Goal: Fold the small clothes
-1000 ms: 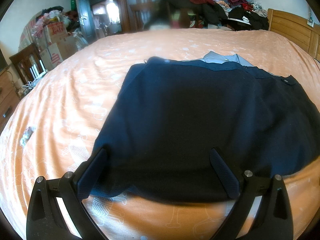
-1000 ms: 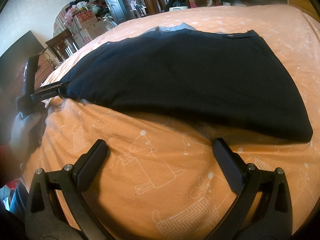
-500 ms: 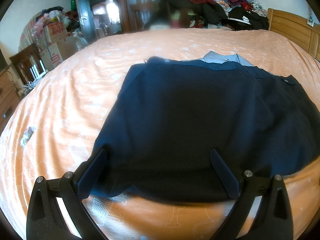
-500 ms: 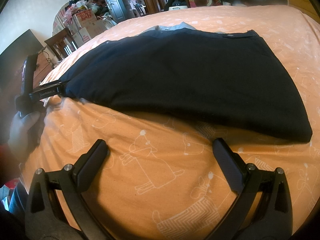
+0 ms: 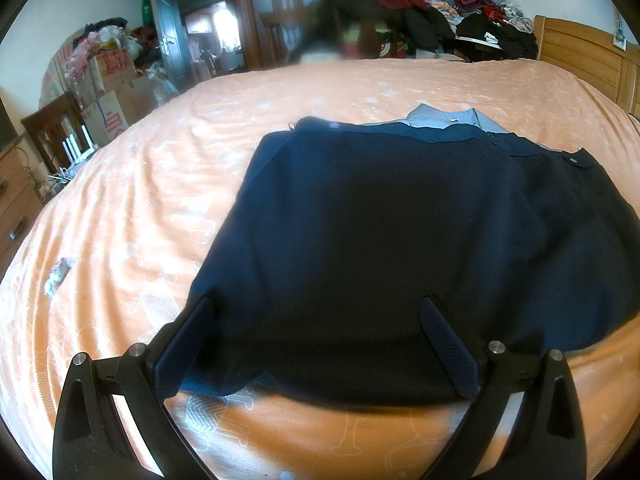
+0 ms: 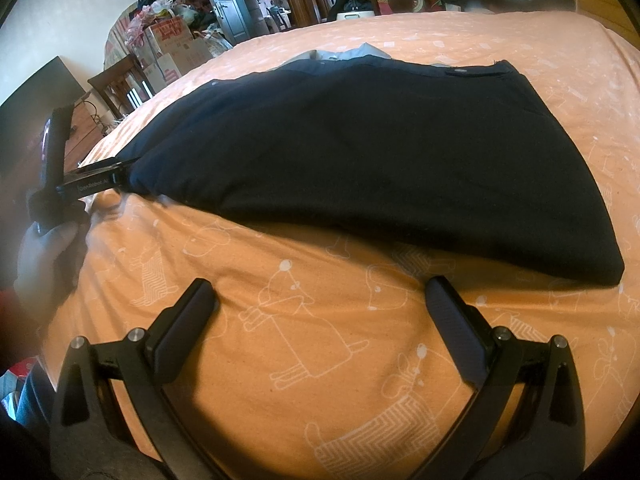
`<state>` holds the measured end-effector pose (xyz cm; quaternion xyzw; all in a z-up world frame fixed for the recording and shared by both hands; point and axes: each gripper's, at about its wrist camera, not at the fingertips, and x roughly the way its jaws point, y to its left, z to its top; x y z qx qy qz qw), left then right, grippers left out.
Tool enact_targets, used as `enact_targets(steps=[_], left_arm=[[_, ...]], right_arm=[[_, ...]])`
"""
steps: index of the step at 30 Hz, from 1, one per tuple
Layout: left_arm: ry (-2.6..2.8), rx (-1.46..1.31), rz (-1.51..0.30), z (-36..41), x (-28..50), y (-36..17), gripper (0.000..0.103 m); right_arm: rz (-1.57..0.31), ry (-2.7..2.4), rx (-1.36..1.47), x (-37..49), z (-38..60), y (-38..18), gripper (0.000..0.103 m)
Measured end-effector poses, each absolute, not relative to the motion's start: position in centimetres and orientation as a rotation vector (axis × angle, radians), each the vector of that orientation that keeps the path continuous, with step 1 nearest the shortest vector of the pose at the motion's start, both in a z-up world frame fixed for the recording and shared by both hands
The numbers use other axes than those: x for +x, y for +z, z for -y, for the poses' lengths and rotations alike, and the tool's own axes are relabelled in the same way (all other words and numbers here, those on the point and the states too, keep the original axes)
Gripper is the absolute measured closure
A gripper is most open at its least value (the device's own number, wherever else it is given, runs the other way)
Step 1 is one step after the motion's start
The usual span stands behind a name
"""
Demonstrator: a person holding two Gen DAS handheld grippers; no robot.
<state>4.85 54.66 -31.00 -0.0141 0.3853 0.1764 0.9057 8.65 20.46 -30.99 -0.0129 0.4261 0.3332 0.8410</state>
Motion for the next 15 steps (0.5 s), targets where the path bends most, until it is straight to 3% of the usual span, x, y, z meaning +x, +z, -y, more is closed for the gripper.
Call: enact_targets(steps=[15], left_arm=[[0.366,-0.024,-0.798,-54.57,4.73,-30.88,0.000]], right_arm=[[-0.900,0.704,-0.027,8.66,-20.47,-30.95,0.000]])
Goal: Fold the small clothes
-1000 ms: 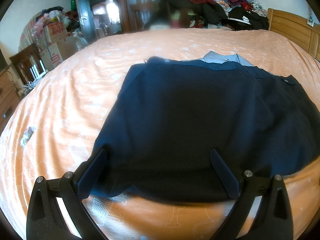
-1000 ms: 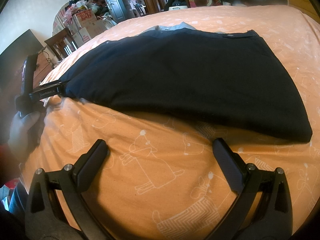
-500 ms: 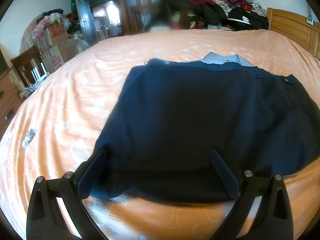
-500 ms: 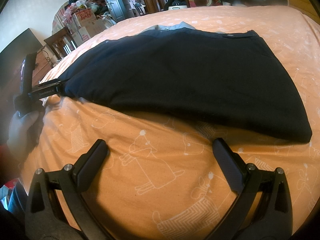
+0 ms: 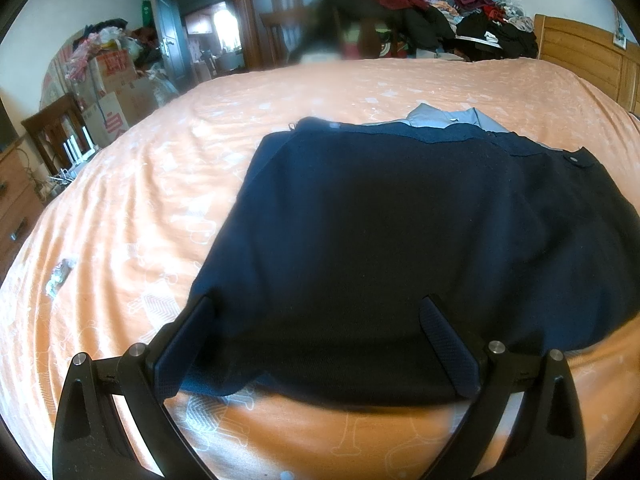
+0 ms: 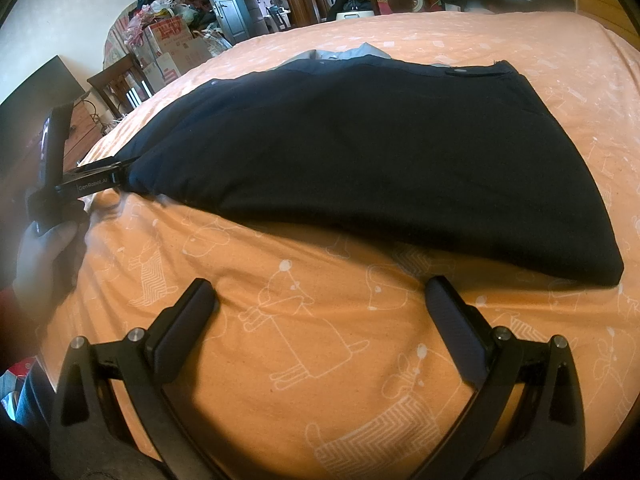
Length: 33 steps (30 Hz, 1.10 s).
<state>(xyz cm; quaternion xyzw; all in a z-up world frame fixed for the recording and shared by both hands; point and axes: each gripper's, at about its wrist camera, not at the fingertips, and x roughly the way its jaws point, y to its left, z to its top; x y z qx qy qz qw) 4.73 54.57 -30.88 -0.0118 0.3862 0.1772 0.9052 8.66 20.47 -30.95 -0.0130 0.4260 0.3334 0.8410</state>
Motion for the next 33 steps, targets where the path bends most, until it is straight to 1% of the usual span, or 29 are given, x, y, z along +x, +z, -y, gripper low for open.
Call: enact_targets(steps=[10,16,20,26,29,31,33], left_arm=[[0.371,-0.018,-0.825,-55.4,5.2,-30.9,0.000],[0.389,-0.061,-0.882,-56.4,5.3,-30.8,0.000],[0.366,-0.053,-0.863,-56.3,4.5,-29.4,0.000],[0.231,-0.089,-0.826,-53.4,1.7,-27.3,0.000],[0.149,-0.081,-0.850,-51.0,0.3,-28.6,0.000],[0.140,-0.065,-0.906,-50.8,0.1,-30.5,0.000],[0.150,-0.060,-0.930,-50.8,0.1,-31.4,0.000]], right_arm=[[-0.904,0.693,-0.038,8.7,-20.1,-31.2,0.000],[-0.906,0.679,-0.049,8.7,-20.0,-31.0,0.000],[-0.896,0.652,-0.063,8.1,-19.7,-30.4,0.000],[-0.846,0.607,-0.170,5.5,-18.5,-28.7,0.000],[-0.852,0.590,-0.197,5.0,-16.2,-28.0,0.000],[-0.859,0.565,-0.211,5.3,-14.9,-27.7,0.000],[-0.903,0.521,-0.193,6.4,-12.7,-27.9,0.000]])
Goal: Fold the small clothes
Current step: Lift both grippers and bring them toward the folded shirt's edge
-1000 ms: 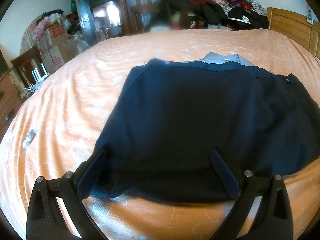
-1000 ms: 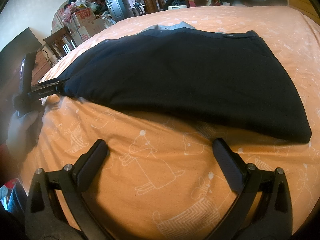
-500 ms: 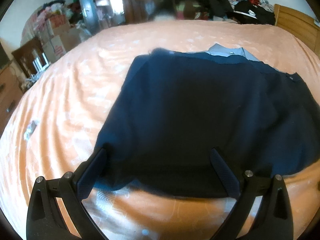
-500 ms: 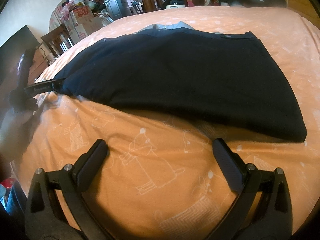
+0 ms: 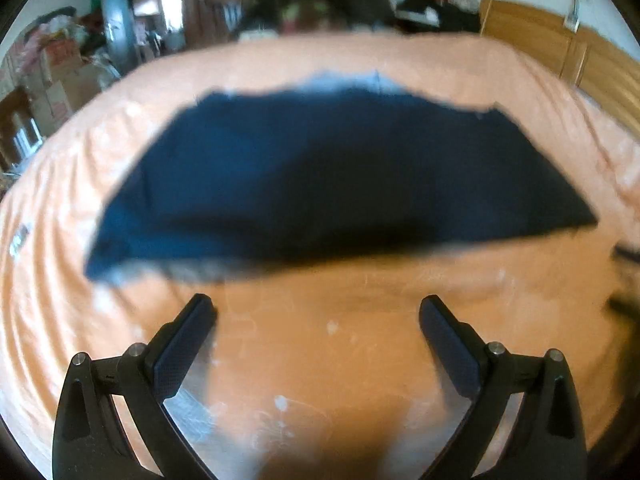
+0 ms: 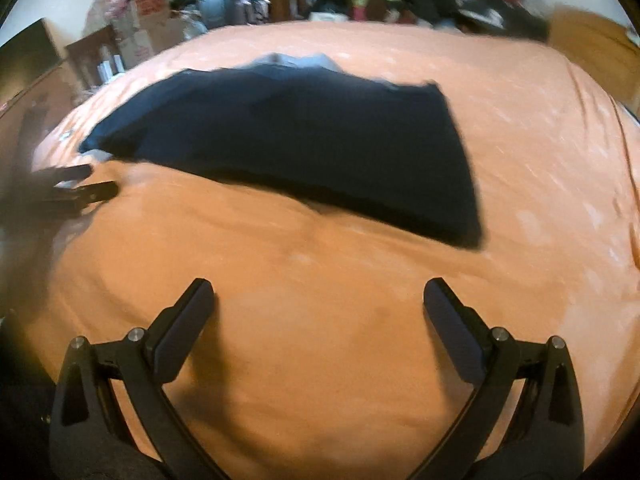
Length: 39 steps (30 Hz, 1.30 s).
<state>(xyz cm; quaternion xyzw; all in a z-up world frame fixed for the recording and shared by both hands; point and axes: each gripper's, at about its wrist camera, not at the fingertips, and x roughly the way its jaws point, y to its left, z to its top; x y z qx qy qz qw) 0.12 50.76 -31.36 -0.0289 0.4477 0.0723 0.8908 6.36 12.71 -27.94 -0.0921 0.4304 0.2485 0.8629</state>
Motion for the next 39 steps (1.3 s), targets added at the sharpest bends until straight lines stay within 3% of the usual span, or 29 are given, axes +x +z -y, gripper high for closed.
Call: enact_targets(steps=[5,10,18,21,26,30,39], left_arm=[[0.158,-0.074,-1.000,-51.4,0.6,-31.8,0.000],[0.160,-0.087,-1.028,-51.0,0.4,-31.7,0.000],[0.158,-0.112,-1.034,-49.3,0.8,-31.9,0.000],[0.119,-0.285,-1.012,-50.5,0.6,-30.6,0.000],[0.044,-0.763,-0.788,-56.0,-3.0,-29.2,0.001],[0.041,-0.973,-0.695,-59.5,-3.7,-30.0,0.001],[0.182,-0.997,-0.709,-61.5,1.4,-30.9,0.001]], right_arm=[[-0.995,0.439,-0.014,8.6,-7.9,-29.5,0.000],[-0.943,0.408,-0.202,7.7,-9.7,-30.6,0.000],[-0.935,0.417,-0.186,7.8,-9.3,-30.8,0.000],[-0.931,0.423,-0.182,7.5,-9.1,-30.7,0.000],[-0.919,0.426,-0.183,7.4,-9.4,-30.7,0.000],[-0.918,0.433,-0.177,7.7,-9.3,-30.8,0.000],[-0.922,0.434,-0.182,7.7,-9.4,-30.5,0.000]])
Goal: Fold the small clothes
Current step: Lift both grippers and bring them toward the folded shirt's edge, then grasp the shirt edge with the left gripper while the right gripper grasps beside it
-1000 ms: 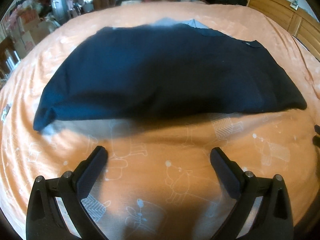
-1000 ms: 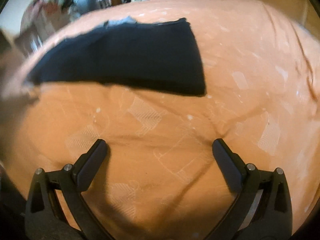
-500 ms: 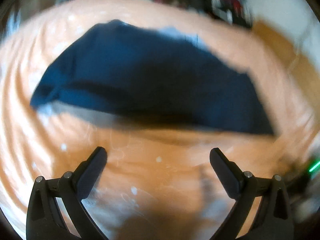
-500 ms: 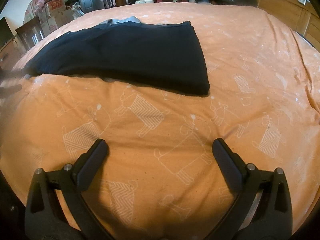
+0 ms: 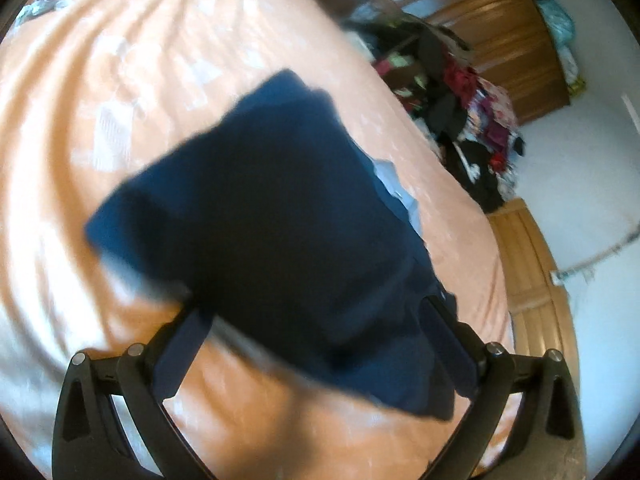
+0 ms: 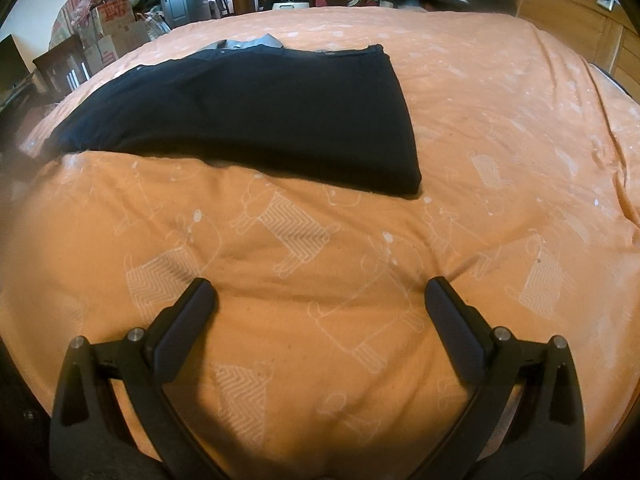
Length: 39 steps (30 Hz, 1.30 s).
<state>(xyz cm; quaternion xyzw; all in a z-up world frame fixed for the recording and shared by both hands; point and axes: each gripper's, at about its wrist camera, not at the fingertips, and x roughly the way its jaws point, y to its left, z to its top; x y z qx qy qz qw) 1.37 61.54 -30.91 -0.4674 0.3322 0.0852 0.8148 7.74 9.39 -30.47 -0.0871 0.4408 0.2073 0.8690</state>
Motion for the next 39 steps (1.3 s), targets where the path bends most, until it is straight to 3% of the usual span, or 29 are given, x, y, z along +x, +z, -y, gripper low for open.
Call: enact_targets(steps=[4,6,7,8,9,11,12,15,18,20,24,26,29,31,32,33,39], left_arm=[[0.241,-0.971,-0.711,-62.6,3.8,-31.1,0.005],[0.204,-0.953,-0.717,-62.6,5.3,-30.6,0.057],[0.203,-0.916,-0.715,-62.2,6.1,-29.6,0.064],[0.190,-0.868,-0.710,-62.1,6.6,-28.6,0.081],[0.183,-0.809,-0.704,-61.2,6.9,-27.3,0.090],[0.141,-0.661,-0.677,-58.0,8.8,-23.9,0.090],[0.089,-0.589,-0.652,-55.6,10.0,-21.8,0.090],[-0.109,-0.412,-0.601,-46.7,13.0,-17.3,0.089],[-0.380,-0.277,-0.590,-36.9,14.3,-16.4,0.093],[-0.498,-0.182,-0.657,-30.8,15.3,-19.0,0.093],[-0.566,-0.191,-1.024,-25.9,18.1,-30.4,0.094],[-0.554,-0.189,-1.039,-25.9,17.3,-31.0,0.099],[-0.558,-0.215,-0.910,-28.1,14.7,-26.6,0.098],[-0.531,-0.237,-0.833,-30.3,12.7,-24.0,0.085],[-0.499,-0.243,-0.800,-31.7,11.6,-23.0,0.070],[-0.472,-0.248,-0.780,-32.7,10.8,-22.4,0.062],[-0.338,-0.354,-0.782,-38.7,8.1,-23.1,0.062]], right_arm=[[-0.952,0.446,-0.191,7.1,-9.4,-29.1,0.001],[-0.967,0.488,-0.134,6.8,-8.8,-27.6,0.006],[-0.962,0.512,-0.105,6.8,-8.3,-26.7,0.014],[-0.956,0.528,-0.083,6.8,-8.0,-26.1,0.022],[-0.952,0.542,-0.057,7.0,-7.6,-25.5,0.027],[-0.949,0.566,0.025,8.3,-6.4,-24.3,0.044],[-0.944,0.569,0.051,8.7,-6.1,-23.9,0.048],[-0.908,0.569,0.133,10.8,-4.4,-22.5,0.049],[-0.876,0.555,0.164,11.8,-3.0,-22.0,0.049],[-0.879,0.538,0.182,12.1,-1.9,-22.4,0.048],[-0.937,0.531,0.234,12.1,-0.1,-24.2,0.048],[-0.945,0.558,0.232,12.9,-0.2,-24.0,0.046],[-0.898,0.645,0.251,15.0,-1.2,-21.9,0.036],[-0.907,0.724,0.301,17.5,-2.5,-21.4,0.032],[-0.934,0.787,0.336,19.5,-3.9,-21.4,0.032],[-0.947,0.811,0.345,20.4,-5.0,-21.5,0.032],[-1.215,0.939,0.419,28.0,-14.2,-27.7,0.029]])
